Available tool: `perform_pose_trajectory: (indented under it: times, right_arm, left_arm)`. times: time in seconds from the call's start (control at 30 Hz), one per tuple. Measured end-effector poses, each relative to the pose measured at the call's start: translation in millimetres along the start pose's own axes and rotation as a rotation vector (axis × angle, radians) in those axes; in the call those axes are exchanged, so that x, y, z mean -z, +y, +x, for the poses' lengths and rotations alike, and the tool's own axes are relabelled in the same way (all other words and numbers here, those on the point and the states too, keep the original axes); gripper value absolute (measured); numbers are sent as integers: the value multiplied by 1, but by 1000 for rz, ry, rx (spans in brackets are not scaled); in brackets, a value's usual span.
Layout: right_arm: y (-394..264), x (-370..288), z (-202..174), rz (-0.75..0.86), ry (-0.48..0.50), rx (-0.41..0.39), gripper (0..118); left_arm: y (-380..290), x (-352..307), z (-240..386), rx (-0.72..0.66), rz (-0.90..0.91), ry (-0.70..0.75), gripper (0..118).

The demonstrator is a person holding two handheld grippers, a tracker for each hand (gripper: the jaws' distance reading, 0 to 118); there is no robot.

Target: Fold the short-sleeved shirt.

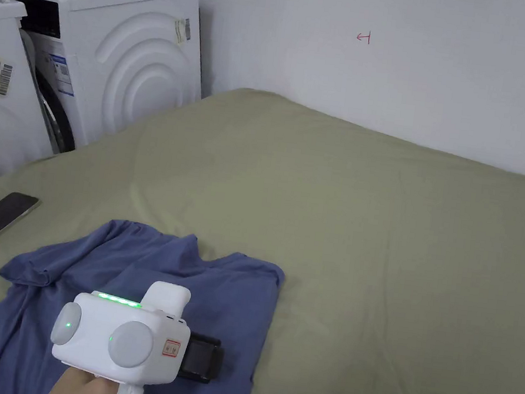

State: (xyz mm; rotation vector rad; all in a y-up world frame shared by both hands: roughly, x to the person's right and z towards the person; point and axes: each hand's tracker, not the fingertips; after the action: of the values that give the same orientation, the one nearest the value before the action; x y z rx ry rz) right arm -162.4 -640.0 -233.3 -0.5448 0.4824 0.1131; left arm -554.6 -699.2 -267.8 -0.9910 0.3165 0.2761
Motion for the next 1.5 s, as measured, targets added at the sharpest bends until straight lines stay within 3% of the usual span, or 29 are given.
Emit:
perform_pose_trajectory:
  times: [0.13, 0.2, 0.23, 0.27, 0.3, 0.33, 0.37, 0.43, 0.6, 0.7, 0.97, 1.13, 1.33, 1.5]
  right_arm:
    - [-6, -10, 3, -15, 1, 0, 0]
    - [-9, -19, 8, -23, 3, 12, 0]
    - [-11, -24, 11, -23, -1, 19, 0]
    - [-13, -31, 15, -24, -6, 19, 0]
    - [-15, -38, 19, -24, -13, 19, 0]
    - [-16, -44, 23, -23, -22, 23, 0]
    - [-17, -52, 29, -21, -31, 31, 0]
    - [-19, -67, 40, -16, -49, 50, 0]
    - [-26, -112, 74, 35, -154, 58, 0]
    - [-32, -138, 97, 49, -204, 99, 0]
    - [-52, -196, 143, 76, -345, 190, 0]
    - [-62, -216, 170, 74, -425, 231, 0]
    - [-76, -216, 195, 35, -483, 275, 0]
    - [-90, -193, 208, -33, -472, 295, 0]
  left_arm:
    - [-4, 24, 5, -16, -60, 56, 106]
    - [-9, 29, 13, 50, -39, 99, 102]
    - [-9, 23, 18, 52, -37, 125, 84]
    - [-9, 18, 21, 46, -33, 119, 54]
    - [-8, 7, 25, 44, -18, 115, 54]
    - [-8, 1, 28, 48, 0, 130, 39]
    - [-10, -3, 32, 54, 34, 197, 0]
    - [-7, -11, 32, 54, 9, 162, 0]
    - [6, -72, 61, 62, 137, 151, 0]
    - [21, -109, 95, 133, 217, 90, 0]
    - [50, -156, 275, 334, 302, -183, 0]
    - [28, -157, 405, 465, 274, -379, 0]
    - [-14, -125, 521, 504, 148, -570, 0]
    - [-56, -49, 556, 518, -11, -527, 0]
